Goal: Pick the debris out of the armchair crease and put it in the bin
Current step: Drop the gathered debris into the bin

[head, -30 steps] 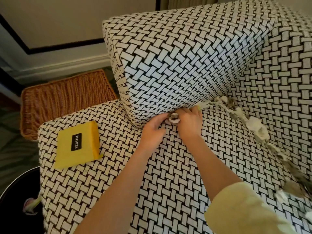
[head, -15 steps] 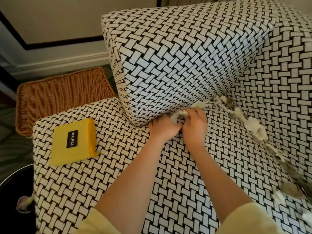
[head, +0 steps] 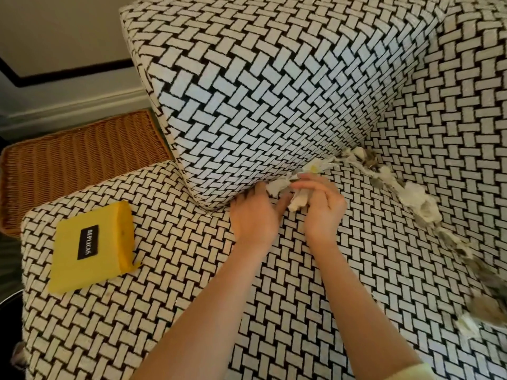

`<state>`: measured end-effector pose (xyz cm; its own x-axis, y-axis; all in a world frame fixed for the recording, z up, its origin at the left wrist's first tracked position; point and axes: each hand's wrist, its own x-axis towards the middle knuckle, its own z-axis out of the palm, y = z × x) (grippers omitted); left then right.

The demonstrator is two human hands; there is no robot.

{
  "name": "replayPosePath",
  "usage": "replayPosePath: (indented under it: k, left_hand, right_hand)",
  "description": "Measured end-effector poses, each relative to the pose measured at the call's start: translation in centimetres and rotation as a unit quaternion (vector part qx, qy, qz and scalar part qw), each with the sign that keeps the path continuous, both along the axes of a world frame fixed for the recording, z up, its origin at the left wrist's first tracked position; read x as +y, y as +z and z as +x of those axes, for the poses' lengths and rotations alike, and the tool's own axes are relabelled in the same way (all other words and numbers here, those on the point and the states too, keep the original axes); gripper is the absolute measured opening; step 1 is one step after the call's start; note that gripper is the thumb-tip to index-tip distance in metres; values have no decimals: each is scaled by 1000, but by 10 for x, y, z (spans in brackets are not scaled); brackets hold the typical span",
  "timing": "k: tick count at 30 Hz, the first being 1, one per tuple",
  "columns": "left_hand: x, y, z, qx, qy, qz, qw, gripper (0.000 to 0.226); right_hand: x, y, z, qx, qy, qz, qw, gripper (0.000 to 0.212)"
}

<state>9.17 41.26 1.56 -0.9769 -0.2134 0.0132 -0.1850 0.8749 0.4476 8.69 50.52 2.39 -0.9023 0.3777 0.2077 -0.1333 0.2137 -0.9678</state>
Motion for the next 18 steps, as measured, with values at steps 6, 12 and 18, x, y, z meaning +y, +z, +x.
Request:
replayPosePath:
  k: [6,12,18]
  left_hand:
    - [-1,-3,4,68,-26,56,996,42]
    - [-4,-5,3,75,-74,27,994,36]
    - [-3,0,8,102,-36,113,988,19]
  right_hand:
    - [-1,2,-6,-72,-80,134,985,32]
    - [-5,1,-9,-103,-25,278,955,39]
    - [-4,5,-5,-85,-15,164,983,21]
